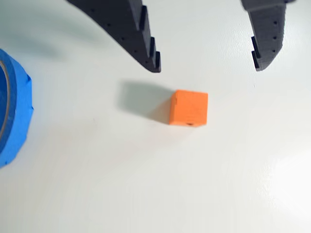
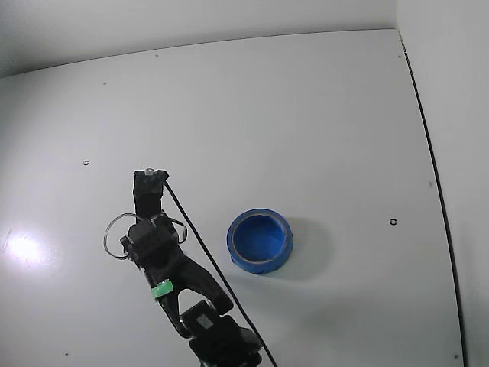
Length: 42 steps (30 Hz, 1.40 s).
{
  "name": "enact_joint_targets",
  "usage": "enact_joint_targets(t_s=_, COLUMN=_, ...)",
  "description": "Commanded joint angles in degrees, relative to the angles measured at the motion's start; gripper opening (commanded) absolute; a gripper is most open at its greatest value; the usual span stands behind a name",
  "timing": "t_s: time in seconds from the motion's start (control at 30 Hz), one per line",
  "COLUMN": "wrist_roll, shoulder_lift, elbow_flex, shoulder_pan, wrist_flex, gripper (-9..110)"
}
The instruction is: Grasp a block and put it in the bin.
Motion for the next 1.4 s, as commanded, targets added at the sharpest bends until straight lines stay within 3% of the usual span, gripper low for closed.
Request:
enact_joint_targets(t_s=0.0, wrist_roll=-0.1, shoulder_lift=0.1, elbow_flex=-4.5, shoulder_pan=-0.9, wrist_flex=-3.2, gripper=28)
enact_joint_targets(t_s=1.37, wrist_roll=-0.5, shoulder_lift=-9.3, elbow_flex=-6.4, shoulder_pan=-0.4, wrist_flex=-4.5, gripper=28)
